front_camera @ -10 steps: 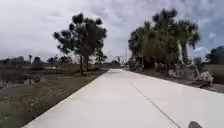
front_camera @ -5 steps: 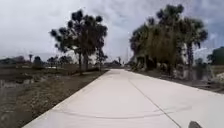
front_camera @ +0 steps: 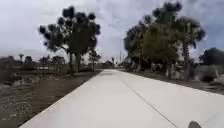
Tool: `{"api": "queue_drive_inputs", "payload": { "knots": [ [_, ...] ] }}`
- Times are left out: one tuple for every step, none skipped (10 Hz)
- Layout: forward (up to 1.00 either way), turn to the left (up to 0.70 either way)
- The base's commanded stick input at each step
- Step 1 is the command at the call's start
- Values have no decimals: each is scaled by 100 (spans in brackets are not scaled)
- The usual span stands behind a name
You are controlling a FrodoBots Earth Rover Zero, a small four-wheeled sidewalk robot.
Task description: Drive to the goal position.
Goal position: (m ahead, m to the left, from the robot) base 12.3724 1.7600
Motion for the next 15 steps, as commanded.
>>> {"api": "queue_drive_inputs", "payload": {
  "knots": [
    [100,0],
    [100,0],
    [100,0],
    [100,0],
    [100,0],
    [100,0],
    [100,0],
    [100,0],
    [100,0],
    [100,0],
    [100,0],
    [100,0],
    [100,0],
    [100,0],
    [100,0]
  ]
}}
